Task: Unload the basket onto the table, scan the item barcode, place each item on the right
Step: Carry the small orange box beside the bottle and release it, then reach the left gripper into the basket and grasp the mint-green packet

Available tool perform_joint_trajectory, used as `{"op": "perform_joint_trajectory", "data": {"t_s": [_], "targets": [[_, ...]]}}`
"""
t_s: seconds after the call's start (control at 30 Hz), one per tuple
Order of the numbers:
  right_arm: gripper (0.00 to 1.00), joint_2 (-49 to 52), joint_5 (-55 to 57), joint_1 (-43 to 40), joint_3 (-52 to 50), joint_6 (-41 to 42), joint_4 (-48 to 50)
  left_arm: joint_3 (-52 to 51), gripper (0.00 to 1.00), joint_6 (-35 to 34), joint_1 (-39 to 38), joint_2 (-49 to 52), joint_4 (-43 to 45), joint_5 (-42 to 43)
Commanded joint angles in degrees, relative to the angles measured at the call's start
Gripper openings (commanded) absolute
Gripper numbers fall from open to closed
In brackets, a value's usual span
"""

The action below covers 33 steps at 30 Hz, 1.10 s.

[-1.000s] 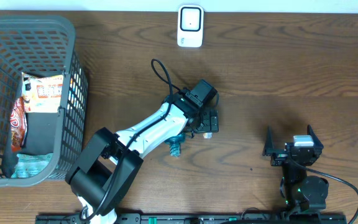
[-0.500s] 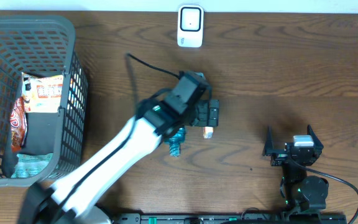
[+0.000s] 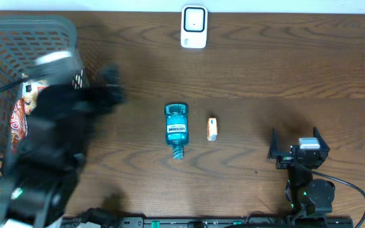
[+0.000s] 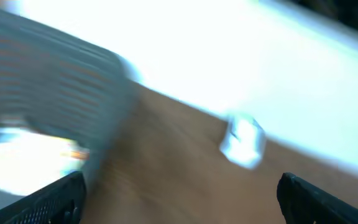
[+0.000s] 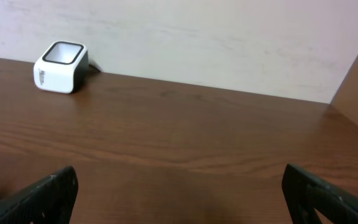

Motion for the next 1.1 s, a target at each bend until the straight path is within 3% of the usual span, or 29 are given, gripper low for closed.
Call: {"op": "perform_joint_trajectory", "data": {"t_s": [0.0,0.13,0.33,0.7,1.07], "targets": [[0.99,-0.1,0.5,-0.5,-0.2,-0.6,0.0,0.6,0.98,-4.2,13.5,-1.0,-2.1,-2.7],[0.99,-0.1,0.5,-0.5,-0.2,-0.6,0.0,0.6,0.98,-13.3,28.6,2.2,-10.4,-1.6],[0.99,-0.1,0.5,-0.5,-0.2,-0.6,0.0,0.6,0.98,-14.1,42.1,15.3,-19.5,3.3],[0.99,-0.1,0.5,-0.5,-0.2,-0.6,0.0,0.1,0.98,-18.6,49.6,38.0,-29.7,3.8],[0.99,-0.1,0.5,-0.5,-0.2,-0.6,0.0,-4.9,0.98,-18.5,54.1,43.2,-27.4,3.5]]}}
